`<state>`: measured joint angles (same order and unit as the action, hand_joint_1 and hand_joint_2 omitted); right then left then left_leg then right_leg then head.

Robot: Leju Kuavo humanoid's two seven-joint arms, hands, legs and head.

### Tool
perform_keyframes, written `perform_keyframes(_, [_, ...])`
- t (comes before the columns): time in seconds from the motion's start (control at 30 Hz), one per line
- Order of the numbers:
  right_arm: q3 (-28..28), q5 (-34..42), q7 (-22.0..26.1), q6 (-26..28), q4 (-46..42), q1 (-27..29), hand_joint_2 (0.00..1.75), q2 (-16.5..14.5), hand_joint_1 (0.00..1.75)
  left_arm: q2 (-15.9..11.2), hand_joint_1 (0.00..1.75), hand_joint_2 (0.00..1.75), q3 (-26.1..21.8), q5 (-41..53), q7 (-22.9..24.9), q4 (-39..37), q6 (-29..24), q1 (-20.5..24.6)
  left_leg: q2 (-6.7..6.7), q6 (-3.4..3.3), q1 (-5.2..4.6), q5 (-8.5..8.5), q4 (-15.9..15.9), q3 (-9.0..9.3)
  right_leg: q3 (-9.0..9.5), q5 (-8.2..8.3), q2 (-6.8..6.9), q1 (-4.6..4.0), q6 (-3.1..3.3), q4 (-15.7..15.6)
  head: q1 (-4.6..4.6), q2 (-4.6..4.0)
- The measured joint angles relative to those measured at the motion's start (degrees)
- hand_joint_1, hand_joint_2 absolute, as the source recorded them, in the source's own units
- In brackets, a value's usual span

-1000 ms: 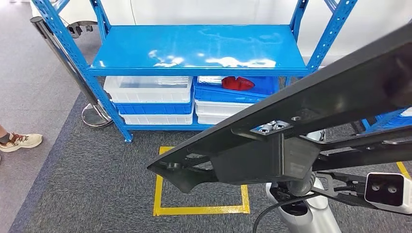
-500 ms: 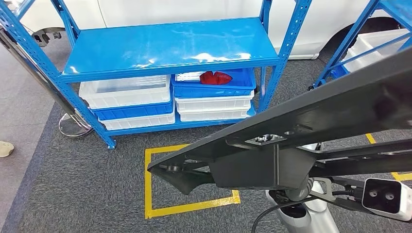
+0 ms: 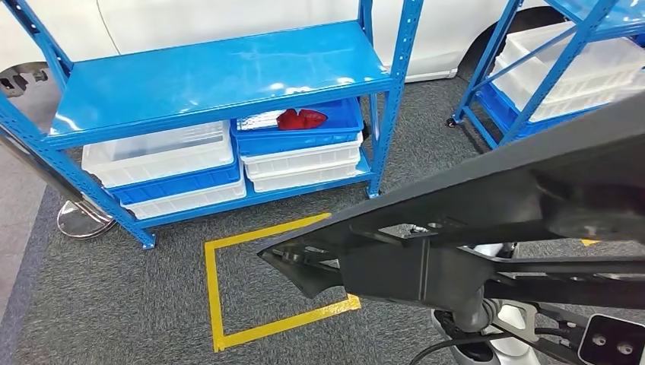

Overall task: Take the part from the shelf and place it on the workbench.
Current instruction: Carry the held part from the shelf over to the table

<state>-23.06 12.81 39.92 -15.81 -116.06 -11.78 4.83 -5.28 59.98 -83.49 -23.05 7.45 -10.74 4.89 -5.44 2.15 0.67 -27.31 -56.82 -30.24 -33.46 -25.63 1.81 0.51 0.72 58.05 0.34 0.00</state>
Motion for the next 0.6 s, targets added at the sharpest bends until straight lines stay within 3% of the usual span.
perform_keyframes(0.07, [0.0, 0.1, 0.01, 0.0, -0.87, 0.67, 1.75, 0.31, 1.75, 0.02, 0.0, 0.0, 0.12, 0.0, 1.37, 0.0, -0.25, 0.03, 1.94, 0.47, 0.23, -2.44, -3.2, -1.23, -0.09, 0.32, -1.0, 0.16, 0.72, -0.23, -0.09, 0.0])
perform_keyframes(0.13, [0.0, -0.14, 0.01, 0.03, -1.36, 1.42, 1.75, 0.47, 1.75, 0.03, 0.0, 0.0, 0.34, 0.01, 2.25, -0.01, -0.53, -0.22, 4.18, 0.62, 0.31, -6.6, -10.81, -4.56, -0.3, 0.52, -2.11, 0.09, 1.16, -0.24, -0.22, 0.0])
perform_keyframes(0.2, [0.0, -0.36, -0.01, 0.04, -1.53, 2.14, 1.75, 0.64, 1.75, 0.02, 0.0, 0.0, 0.59, 0.02, 2.59, -0.02, -0.62, -0.46, 4.79, 0.6, 0.29, -9.0, -16.97, -7.4, -0.46, 0.62, -3.06, -0.11, 1.33, -0.23, -0.28, 0.0])
perform_keyframes(0.23, [0.01, -0.38, -0.01, 0.02, -1.56, 2.44, 1.75, 0.74, 1.75, 0.02, 0.0, 0.0, 0.73, 0.02, 2.7, -0.02, -0.62, -0.54, 4.86, 0.51, 0.28, -9.03, -18.15, -8.0, -0.49, 0.65, -3.52, -0.2, 1.36, -0.22, -0.28, 0.0])
perform_keyframes(0.3, [0.02, -0.17, -0.01, -0.27, -1.57, 2.74, 1.75, 0.97, 1.75, 0.02, 0.0, 0.0, 1.06, 0.02, 2.96, -0.01, -0.62, -0.54, 5.13, -0.01, 0.21, -6.08, -14.55, -6.43, -0.43, 0.68, -4.77, -0.38, 1.37, -0.13, -0.27, 0.0])
perform_keyframes(0.37, [0.02, 0.46, -0.01, -0.71, -1.56, 2.7, 1.75, 1.2, 1.75, -0.08, 0.0, 0.0, 1.44, 0.02, 3.2, -0.02, -0.66, -0.47, 6.95, -0.98, 0.09, -1.76, -6.4, -2.69, -0.37, 0.76, -6.29, -0.59, 1.26, -0.01, -0.21, 0.0])
perform_keyframes(0.4, [0.02, 0.87, -0.02, -0.84, -1.52, 2.48, 1.75, 1.28, 1.75, -0.15, 0.0, 0.0, 1.56, 0.02, 3.26, -0.03, -0.71, -0.44, 8.04, -1.34, 0.04, -0.62, -3.1, -1.24, -0.48, 0.85, -6.92, -0.58, 1.09, 0.08, -0.18, 0.0])
perform_keyframes(0.47, [0.01, 1.88, -0.16, -0.93, -1.4, 1.85, 1.75, 1.48, 1.75, -0.26, 0.0, 0.0, 1.73, 0.02, 3.3, -0.06, -0.91, -0.31, 9.09, -1.66, -0.13, -0.32, -0.51, -0.25, -0.94, 1.2, -8.08, -0.3, 0.41, 0.11, -0.24, 0.0])
perform_keyframes(0.5, [-0.01, 2.46, -0.37, -0.93, -1.33, 1.43, 1.75, 1.61, 1.75, -0.22, 0.0, 0.0, 1.79, 0.02, 3.32, -0.06, -1.03, -0.18, 8.62, -1.7, -0.17, -0.16, -0.09, -0.15, -1.17, 1.41, -8.69, -0.18, -0.03, 0.03, -0.32, 0.0])
perform_keyframes(0.53, [-0.01, 3.04, -0.64, -0.91, -1.26, 1.03, 1.75, 1.74, 1.75, -0.13, 0.0, 0.0, 1.84, 0.02, 3.34, -0.06, -1.15, -0.01, 7.98, -1.79, -0.11, 0.1, 0.21, -0.03, -1.34, 1.44, -8.6, -0.12, -0.39, 0.11, -0.37, 0.0])
perform_keyframes(0.6, [-0.04, 3.8, -1.1, -0.84, -1.1, 0.0, 1.75, 1.96, 1.75, 0.05, 0.0, 0.0, 1.87, 0.02, 3.33, -0.06, -1.28, 0.22, 6.68, -2.27, 0.16, 0.71, 0.99, 0.2, -2.55, -0.18, -6.15, -0.3, -0.91, 2.42, -0.12, 0.0])
